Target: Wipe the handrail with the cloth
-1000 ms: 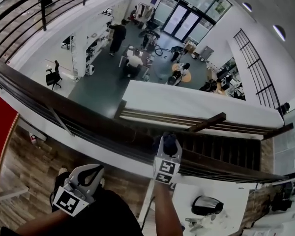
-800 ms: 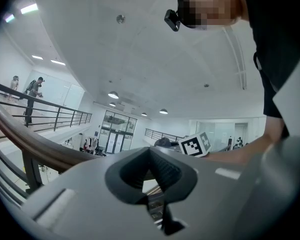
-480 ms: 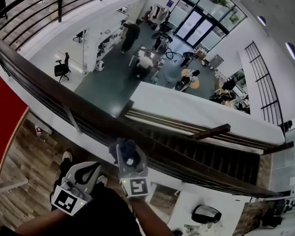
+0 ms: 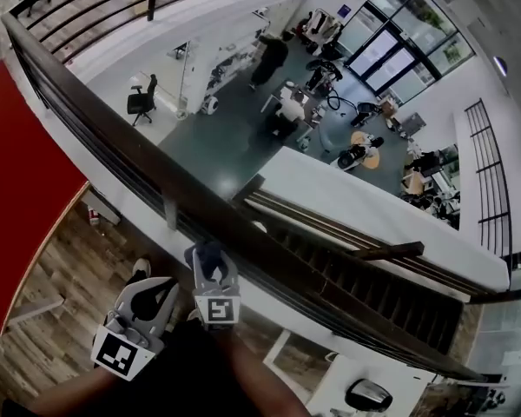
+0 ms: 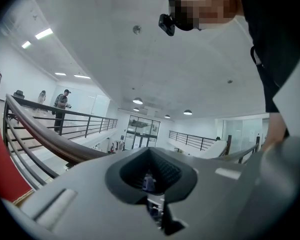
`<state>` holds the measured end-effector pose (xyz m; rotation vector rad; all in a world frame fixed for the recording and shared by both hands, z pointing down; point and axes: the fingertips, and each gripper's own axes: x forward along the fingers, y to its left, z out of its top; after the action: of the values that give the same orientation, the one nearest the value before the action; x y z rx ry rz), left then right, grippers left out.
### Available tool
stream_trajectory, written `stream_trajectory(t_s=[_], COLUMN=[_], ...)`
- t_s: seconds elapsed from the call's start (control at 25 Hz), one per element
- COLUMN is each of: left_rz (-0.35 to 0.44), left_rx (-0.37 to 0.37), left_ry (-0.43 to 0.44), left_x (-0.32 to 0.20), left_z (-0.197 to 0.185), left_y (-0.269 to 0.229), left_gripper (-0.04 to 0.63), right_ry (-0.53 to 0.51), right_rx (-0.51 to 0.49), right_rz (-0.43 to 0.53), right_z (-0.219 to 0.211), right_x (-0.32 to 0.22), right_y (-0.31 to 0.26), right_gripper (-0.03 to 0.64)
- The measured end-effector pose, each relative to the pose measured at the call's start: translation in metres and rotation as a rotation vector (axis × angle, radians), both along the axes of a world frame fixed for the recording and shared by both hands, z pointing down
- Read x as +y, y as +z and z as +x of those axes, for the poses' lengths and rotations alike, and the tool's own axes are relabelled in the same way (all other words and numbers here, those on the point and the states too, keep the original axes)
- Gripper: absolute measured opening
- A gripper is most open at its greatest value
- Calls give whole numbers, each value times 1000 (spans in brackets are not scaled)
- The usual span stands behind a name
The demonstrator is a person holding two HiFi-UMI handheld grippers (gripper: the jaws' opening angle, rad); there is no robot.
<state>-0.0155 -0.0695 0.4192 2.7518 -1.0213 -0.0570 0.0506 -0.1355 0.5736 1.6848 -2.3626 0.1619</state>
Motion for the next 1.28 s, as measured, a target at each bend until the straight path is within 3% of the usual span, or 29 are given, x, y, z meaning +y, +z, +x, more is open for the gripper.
stream_trajectory(t_s=[0.4,0.76,1.28], left_rz=[-30,-49,-71], left_rx=[15,-23,-39], left_ry=[79,150,246], left_x=[-40,-68,-93], left_z=[-43,-76,-82], left_y=[-1,12,2], left_gripper=[0,0,0], right_ry=[162,335,380], right_rx=[9,11,70], right_rz=[-106,-219,-331], right_z=[-11,9,15], right_x=[-78,-93,-91], right_y=[65,122,135], right_gripper=[124,124,124])
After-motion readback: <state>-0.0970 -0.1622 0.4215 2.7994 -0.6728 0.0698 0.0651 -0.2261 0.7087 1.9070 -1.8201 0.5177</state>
